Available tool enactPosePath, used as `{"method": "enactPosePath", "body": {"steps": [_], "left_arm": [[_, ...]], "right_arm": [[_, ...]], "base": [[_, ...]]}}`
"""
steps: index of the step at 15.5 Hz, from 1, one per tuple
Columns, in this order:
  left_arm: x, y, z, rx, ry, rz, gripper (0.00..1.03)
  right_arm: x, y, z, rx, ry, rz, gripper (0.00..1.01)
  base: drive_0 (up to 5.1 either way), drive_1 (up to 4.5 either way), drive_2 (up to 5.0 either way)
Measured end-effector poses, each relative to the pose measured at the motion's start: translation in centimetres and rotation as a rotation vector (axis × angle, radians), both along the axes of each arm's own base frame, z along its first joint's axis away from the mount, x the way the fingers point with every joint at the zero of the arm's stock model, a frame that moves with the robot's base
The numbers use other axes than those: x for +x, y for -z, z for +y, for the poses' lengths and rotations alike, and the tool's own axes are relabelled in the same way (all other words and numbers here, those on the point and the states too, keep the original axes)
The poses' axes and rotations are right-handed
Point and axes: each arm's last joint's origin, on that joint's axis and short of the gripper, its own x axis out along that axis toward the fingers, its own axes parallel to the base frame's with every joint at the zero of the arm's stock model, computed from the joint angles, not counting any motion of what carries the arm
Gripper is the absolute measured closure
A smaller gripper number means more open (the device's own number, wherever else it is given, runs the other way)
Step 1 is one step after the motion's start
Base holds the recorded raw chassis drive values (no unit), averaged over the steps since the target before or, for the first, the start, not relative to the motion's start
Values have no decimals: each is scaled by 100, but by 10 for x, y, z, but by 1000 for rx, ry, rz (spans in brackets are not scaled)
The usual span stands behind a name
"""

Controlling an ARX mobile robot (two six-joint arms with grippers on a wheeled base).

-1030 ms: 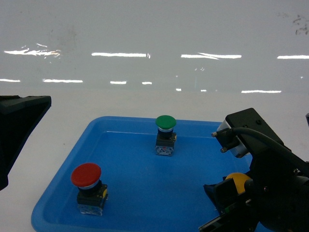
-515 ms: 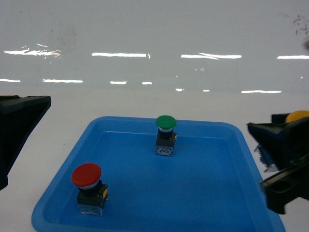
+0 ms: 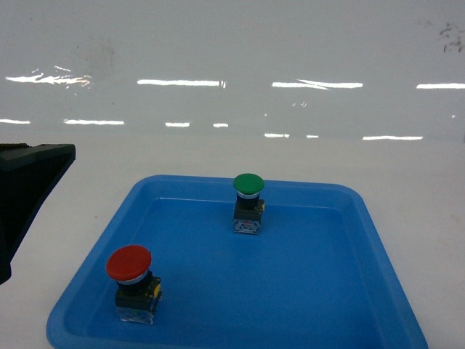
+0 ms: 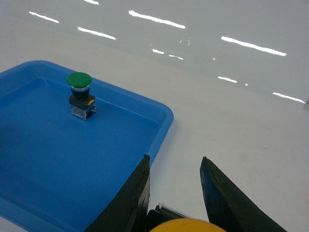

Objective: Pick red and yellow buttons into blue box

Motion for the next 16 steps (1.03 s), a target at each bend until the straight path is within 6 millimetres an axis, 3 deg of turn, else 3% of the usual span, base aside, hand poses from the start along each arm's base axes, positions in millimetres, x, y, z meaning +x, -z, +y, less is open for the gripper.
{"method": "enactPosePath", "body": {"steps": [16], "left_arm": [[2, -2, -3, 0, 4, -11, 5]], "right_arm": [[0, 0, 0, 0, -3, 2, 72]], "base": [[0, 0, 0]]}}
